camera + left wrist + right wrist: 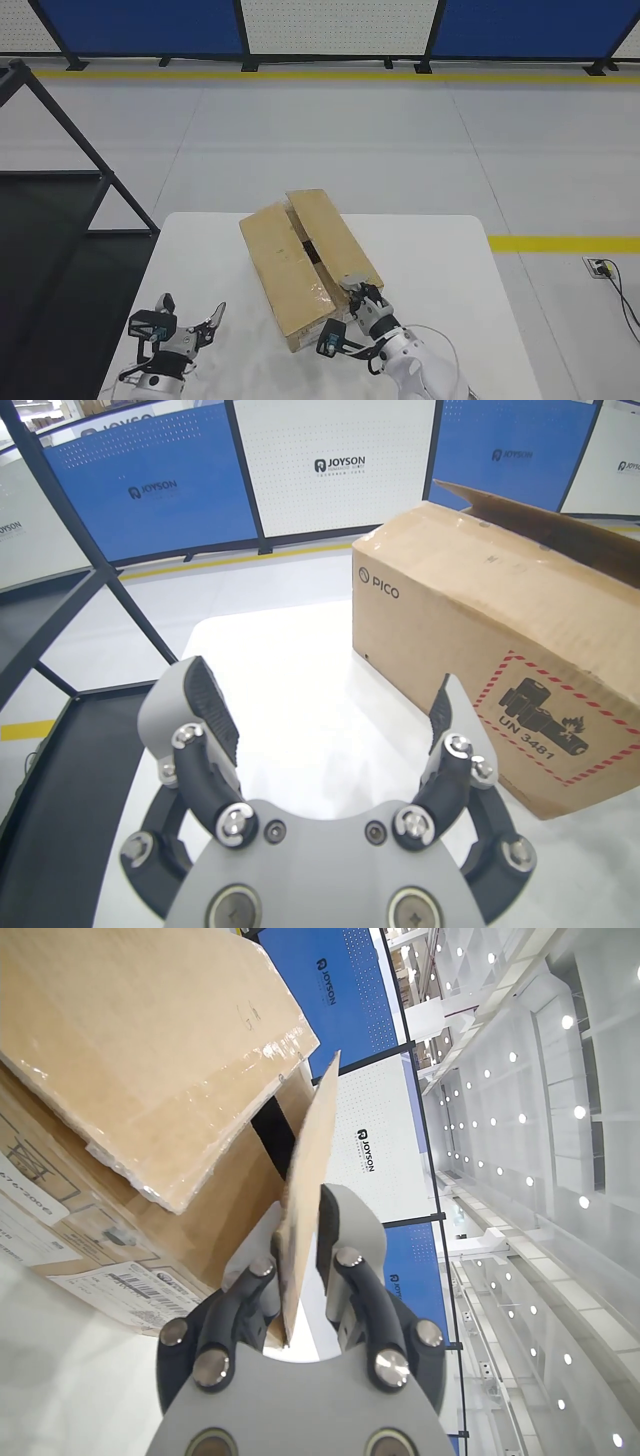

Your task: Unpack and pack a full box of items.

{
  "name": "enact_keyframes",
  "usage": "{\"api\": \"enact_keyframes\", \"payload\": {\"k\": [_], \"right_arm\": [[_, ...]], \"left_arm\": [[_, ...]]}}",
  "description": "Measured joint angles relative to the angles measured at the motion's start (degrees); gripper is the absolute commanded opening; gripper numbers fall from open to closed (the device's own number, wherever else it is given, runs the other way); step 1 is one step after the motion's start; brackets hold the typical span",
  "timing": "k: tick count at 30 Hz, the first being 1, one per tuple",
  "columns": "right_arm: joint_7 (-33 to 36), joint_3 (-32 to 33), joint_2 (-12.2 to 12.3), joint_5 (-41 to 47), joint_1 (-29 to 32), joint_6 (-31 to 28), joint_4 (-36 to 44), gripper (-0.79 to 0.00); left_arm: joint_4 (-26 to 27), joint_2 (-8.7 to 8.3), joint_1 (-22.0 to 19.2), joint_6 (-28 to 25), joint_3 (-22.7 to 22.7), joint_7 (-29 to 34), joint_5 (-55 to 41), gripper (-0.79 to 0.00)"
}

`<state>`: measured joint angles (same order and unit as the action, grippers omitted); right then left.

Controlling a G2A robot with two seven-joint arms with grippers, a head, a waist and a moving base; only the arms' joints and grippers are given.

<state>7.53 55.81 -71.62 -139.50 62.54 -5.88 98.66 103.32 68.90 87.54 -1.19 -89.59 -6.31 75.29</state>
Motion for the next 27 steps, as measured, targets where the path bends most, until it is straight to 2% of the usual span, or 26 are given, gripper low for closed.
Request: {"api": "enact_keyframes", "payload": {"k": [6,18,27], "right_arm": [[-2.46,1.18,0.05,0.18,1.05,-0.45,0.31,-0.785],[-15.77,9.31,1.98,2.10,5.87,-4.97,2.46,-0.785],[-23.63,15.28,3.30,3.84,9.80,-6.01,3.18,-0.785]], "left_arm": [[-0.08,0.16,-0.55,1.00,-0.56,0.39,-1.08,0.000],[-0.07,0.16,-0.55,0.99,-0.55,0.40,-1.06,0.000],[-0.07,0.16,-0.55,0.99,-0.55,0.40,-1.06,0.000]]}}
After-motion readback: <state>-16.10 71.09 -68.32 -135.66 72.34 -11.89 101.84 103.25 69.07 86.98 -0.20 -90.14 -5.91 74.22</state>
